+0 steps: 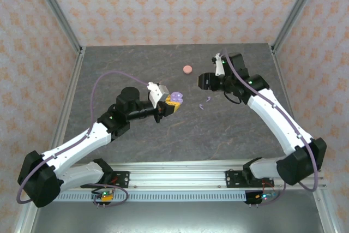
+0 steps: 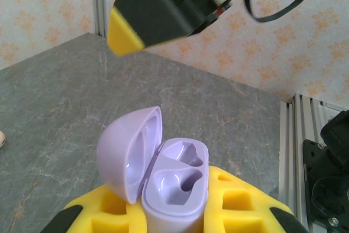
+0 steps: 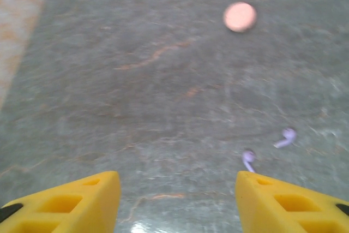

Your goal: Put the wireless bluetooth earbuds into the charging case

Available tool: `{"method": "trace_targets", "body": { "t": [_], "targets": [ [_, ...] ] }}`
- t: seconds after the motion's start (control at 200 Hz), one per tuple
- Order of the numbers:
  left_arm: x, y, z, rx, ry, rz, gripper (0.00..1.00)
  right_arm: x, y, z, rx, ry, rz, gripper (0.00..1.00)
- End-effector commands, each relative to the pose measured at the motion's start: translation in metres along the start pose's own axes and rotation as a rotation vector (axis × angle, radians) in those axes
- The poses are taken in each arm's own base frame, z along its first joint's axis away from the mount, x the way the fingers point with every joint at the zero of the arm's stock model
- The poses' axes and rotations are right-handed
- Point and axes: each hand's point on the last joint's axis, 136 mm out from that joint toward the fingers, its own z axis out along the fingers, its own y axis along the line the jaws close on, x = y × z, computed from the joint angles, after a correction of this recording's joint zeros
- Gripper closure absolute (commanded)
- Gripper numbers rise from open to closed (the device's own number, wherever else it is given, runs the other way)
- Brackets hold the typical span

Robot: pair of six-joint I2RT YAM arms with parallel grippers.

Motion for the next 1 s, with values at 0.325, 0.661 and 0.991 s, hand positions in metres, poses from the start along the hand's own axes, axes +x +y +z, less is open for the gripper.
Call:
{"method": "trace_targets", "body": {
  "t": [0.325, 0.661, 0.991],
  "targets": [
    [-0.013, -0.002, -0.008, -0.043, -0.063, -0.006, 0.97, 0.064, -0.089, 0.071, 0.259, 0.247, 0.213, 0.58],
    [-0.010, 0.001, -0.006, -0.063, -0.052, -0.029, 0.98, 0.077, -0.112, 0.118, 0.297, 0.309, 0.337, 0.60],
    [-0.008, 0.003, -0.007, -0.072, -0.057, -0.039, 0.98, 0.083, -0.130, 0.144, 0.372, 0.302, 0.423, 0.54]
  ]
}}
